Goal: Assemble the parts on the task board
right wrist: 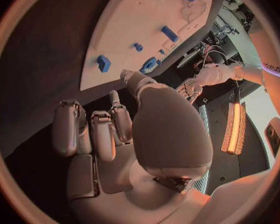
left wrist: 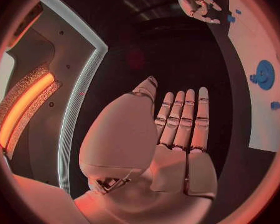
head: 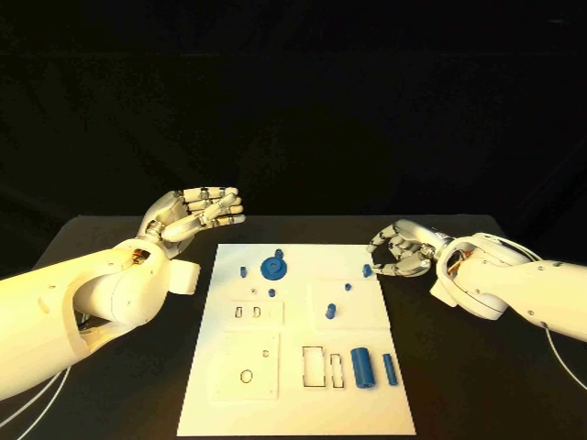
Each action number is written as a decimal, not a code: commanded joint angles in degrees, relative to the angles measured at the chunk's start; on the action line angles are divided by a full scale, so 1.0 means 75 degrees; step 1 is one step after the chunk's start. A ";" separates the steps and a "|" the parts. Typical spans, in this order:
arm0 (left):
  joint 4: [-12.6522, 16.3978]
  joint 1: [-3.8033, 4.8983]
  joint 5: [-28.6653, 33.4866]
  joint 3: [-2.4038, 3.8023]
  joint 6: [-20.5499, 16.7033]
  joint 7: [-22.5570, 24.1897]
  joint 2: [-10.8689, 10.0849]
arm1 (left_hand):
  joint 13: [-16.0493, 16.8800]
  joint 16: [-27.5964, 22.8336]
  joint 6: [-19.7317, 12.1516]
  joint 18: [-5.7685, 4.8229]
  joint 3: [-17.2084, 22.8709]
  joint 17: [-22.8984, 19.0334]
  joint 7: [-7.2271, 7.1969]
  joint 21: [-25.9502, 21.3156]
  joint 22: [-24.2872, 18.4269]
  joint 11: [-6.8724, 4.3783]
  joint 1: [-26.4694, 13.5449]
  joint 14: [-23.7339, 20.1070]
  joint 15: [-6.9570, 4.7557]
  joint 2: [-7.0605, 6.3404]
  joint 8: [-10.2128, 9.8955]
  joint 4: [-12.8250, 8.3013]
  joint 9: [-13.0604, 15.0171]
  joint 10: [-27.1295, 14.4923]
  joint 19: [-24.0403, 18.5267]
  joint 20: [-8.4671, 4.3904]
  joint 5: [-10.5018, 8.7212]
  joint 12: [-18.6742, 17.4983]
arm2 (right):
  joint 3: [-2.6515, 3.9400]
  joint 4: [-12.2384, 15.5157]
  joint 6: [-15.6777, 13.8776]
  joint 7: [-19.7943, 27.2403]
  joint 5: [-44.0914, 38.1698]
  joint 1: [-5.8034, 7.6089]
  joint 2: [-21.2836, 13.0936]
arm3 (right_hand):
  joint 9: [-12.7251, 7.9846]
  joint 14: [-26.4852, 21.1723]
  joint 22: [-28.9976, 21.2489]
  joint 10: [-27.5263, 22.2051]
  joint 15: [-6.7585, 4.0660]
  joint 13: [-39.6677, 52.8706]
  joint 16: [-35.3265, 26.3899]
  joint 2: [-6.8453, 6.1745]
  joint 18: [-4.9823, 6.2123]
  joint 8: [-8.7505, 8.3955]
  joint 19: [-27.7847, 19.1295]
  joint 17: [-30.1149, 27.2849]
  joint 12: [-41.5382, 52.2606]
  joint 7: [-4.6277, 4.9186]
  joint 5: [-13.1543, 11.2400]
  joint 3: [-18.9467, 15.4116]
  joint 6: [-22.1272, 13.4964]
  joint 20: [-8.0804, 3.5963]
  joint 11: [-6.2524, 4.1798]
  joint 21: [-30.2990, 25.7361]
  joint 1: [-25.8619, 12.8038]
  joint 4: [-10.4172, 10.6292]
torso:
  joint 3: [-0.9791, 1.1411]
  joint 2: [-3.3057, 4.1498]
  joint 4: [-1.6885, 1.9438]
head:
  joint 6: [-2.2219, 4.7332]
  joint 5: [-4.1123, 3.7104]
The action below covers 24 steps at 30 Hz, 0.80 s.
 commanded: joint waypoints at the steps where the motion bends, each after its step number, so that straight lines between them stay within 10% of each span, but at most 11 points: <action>1: 0.0021 0.0004 -0.0004 0.0003 0.0156 0.0038 0.0013 | -0.0007 -0.0053 0.0009 0.0087 0.0038 0.0010 0.0263 0.0028 -0.0007 0.0023 0.0070 -0.0055 -0.0005 -0.0010 -0.0037 0.0008 -0.0008 0.0017 0.0014 0.0041 -0.0040 -0.0049 | 0.0001 -0.0098 0.0198 0.0266 -0.0053 -0.0078 0.0022 | -0.0027 0.0604 0.0077 -0.0090 0.0043 0.0077 -0.0025 -0.0062 0.0006 -0.0077 -0.0078 0.1149 -0.0067 0.0030 -0.0041 -0.0042 -0.0150 -0.0009 0.0027 -0.0075 0.0054 -0.0084 | 0.0003 0.0016 0.0015 | -0.0031 -0.0001; 24: 0.0003 0.0004 -0.0006 0.0002 0.0153 0.0031 0.0015 | -0.0007 -0.0053 0.0009 0.0087 0.0038 0.0010 0.0263 0.0028 -0.0007 0.0023 0.0070 -0.0055 -0.0005 -0.0010 -0.0037 0.0008 -0.0008 0.0017 0.0014 0.0041 -0.0040 -0.0049 | -0.0001 -0.0759 0.0124 0.0077 -0.0138 -0.0361 0.0545 | -0.0031 0.0619 0.0109 -0.0123 0.0090 0.0038 -0.0007 0.0062 0.0000 -0.0136 -0.0061 0.1221 -0.0096 0.0091 0.0023 -0.0108 -0.0283 0.0031 0.0081 -0.0067 0.0025 -0.0084 | -0.0002 0.0021 0.0003 | -0.0170 0.0071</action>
